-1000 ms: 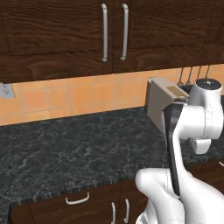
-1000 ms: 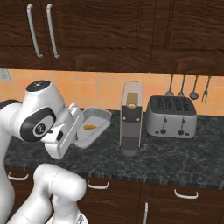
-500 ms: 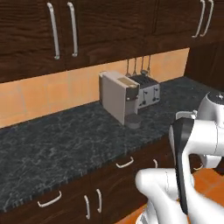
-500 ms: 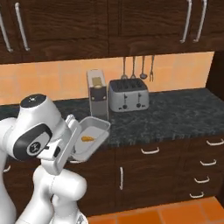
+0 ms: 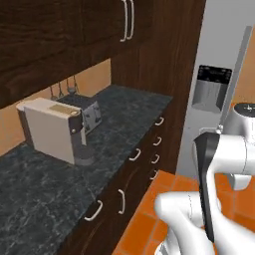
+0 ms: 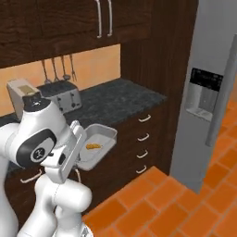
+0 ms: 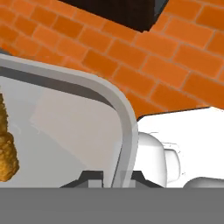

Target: Take the meat container that has the shrimp and place it on the second highest rack of the freezer. Then take the vegetable container that has the carrot and squash and place it on the highest rack of the freezer.

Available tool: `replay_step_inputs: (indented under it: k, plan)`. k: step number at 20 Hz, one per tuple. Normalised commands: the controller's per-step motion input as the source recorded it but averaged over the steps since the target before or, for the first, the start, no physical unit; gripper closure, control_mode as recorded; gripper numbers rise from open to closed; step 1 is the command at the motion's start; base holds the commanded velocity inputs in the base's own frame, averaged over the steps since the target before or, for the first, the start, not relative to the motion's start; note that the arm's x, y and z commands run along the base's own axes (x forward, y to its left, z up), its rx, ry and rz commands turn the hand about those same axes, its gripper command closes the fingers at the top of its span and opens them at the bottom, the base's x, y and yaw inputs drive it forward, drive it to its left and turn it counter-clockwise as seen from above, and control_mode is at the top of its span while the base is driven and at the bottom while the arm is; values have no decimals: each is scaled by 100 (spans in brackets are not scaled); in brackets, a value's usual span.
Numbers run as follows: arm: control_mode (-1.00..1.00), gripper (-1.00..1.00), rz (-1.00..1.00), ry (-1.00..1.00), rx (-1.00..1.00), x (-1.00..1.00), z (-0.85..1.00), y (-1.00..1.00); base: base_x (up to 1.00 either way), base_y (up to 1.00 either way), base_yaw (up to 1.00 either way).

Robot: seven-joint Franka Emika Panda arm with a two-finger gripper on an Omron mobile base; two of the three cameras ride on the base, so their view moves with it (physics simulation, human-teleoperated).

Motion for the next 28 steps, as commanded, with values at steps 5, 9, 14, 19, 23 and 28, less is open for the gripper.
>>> replay_step_inputs:
  k: [5, 9, 14, 19, 23, 28]
  plan:
    - [100, 100, 0, 0, 0, 0, 0, 0, 0, -43, -74]
    - [100, 100, 0, 0, 0, 0, 0, 0, 0, -44, -71]
    - [100, 100, 0, 0, 0, 0, 0, 0, 74, -20, -48]
    - [100, 100, 0, 0, 0, 0, 0, 0, 100, -4, 0]
    - [100, 100, 0, 0, 0, 0, 0, 0, 100, -46, 15]
    - [100, 100, 0, 0, 0, 0, 0, 0, 83, -80, 21]
